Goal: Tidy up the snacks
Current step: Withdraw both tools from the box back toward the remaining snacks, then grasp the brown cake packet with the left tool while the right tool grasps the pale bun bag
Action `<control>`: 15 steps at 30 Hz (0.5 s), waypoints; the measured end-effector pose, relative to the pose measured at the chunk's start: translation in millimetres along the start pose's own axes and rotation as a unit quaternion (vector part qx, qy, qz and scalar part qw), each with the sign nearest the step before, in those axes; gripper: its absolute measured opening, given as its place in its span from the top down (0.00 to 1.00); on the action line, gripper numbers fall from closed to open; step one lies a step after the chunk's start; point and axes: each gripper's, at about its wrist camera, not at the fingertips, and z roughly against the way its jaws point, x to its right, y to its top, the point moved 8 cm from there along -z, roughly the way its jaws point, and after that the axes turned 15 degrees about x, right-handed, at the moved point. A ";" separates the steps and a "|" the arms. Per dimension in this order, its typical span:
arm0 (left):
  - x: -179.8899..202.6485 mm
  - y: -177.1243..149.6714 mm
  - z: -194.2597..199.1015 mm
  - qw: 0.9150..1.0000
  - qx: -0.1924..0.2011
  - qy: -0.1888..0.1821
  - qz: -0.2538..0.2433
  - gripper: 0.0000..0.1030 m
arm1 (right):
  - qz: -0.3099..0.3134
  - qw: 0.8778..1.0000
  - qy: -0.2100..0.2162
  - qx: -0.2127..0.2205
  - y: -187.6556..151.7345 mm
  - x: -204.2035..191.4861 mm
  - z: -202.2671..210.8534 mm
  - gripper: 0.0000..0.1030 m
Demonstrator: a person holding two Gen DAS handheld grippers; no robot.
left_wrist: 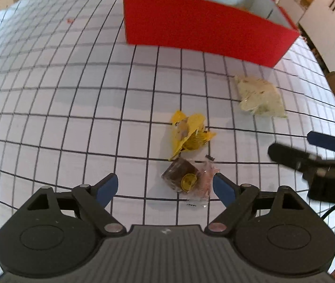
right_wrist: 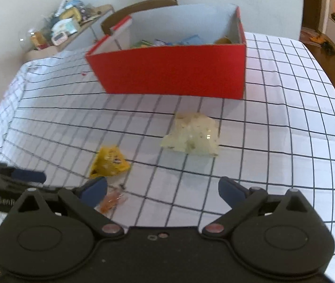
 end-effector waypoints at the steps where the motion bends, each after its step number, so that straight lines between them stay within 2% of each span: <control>1: -0.7 -1.6 -4.0 1.000 -0.005 0.004 0.003 0.15 | -0.003 1.000 -0.007 0.000 1.5 4.0 -4.5 0.02; 9: -1.4 -7.0 -21.7 1.000 -0.017 0.009 0.018 0.15 | -0.015 0.999 -0.043 -0.001 17.8 27.7 -38.6 0.06; 10: -1.7 -7.4 -22.7 1.000 -0.018 0.009 0.022 0.17 | -0.015 0.999 -0.043 -0.001 19.7 28.1 -42.1 0.06; 12: -1.7 -8.6 -24.4 0.999 -0.022 0.005 0.031 0.28 | -0.010 0.999 -0.046 -0.003 22.0 27.3 -48.4 0.09; 15: -2.4 -8.5 -28.8 0.999 -0.029 -0.001 0.040 0.29 | 0.002 0.999 -0.053 -0.007 24.8 25.9 -58.8 0.13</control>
